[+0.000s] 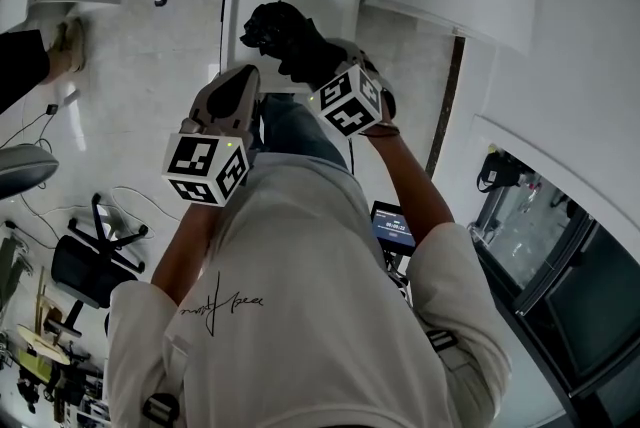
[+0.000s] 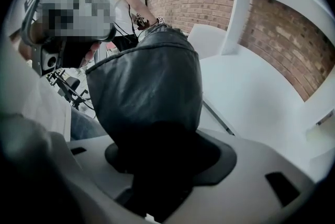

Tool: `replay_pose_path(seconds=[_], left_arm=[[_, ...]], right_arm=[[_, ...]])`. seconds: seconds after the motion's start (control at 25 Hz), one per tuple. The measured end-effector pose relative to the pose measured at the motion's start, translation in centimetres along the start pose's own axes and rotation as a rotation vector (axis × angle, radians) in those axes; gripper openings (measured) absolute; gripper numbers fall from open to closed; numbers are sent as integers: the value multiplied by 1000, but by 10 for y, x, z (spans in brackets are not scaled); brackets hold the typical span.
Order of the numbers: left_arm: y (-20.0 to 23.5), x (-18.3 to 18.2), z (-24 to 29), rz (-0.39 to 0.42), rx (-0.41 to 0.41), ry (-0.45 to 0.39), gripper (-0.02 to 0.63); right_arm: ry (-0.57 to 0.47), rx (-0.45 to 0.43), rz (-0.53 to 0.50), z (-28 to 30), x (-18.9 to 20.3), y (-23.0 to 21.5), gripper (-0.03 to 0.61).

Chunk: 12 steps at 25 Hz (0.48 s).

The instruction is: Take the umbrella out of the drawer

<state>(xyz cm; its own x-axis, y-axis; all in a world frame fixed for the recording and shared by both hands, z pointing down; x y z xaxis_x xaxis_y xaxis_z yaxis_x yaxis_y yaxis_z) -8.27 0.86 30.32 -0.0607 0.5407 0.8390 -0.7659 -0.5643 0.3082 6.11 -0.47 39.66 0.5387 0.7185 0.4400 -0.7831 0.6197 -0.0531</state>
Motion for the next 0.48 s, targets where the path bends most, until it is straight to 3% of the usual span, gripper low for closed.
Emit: replay_pose_path(seconds=[0.48], left_arm=[[0,-16,-6,9,15,-50,17]], right_arm=[[-47,5,54,-32,-12,1,236]])
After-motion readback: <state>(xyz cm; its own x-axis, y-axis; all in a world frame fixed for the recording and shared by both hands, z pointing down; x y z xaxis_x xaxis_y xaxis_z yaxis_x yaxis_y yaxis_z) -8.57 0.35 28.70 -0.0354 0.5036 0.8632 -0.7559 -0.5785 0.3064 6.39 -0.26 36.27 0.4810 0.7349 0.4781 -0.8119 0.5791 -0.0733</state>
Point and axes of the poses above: the fingertips, and each gripper's own axes: z forward along the fingers, y to its left, x out of its underside, the point moved 4 cm from there along -z, backward along the fingers, and after that the axes turned 13 degrees about z, right-handed, at the moved point
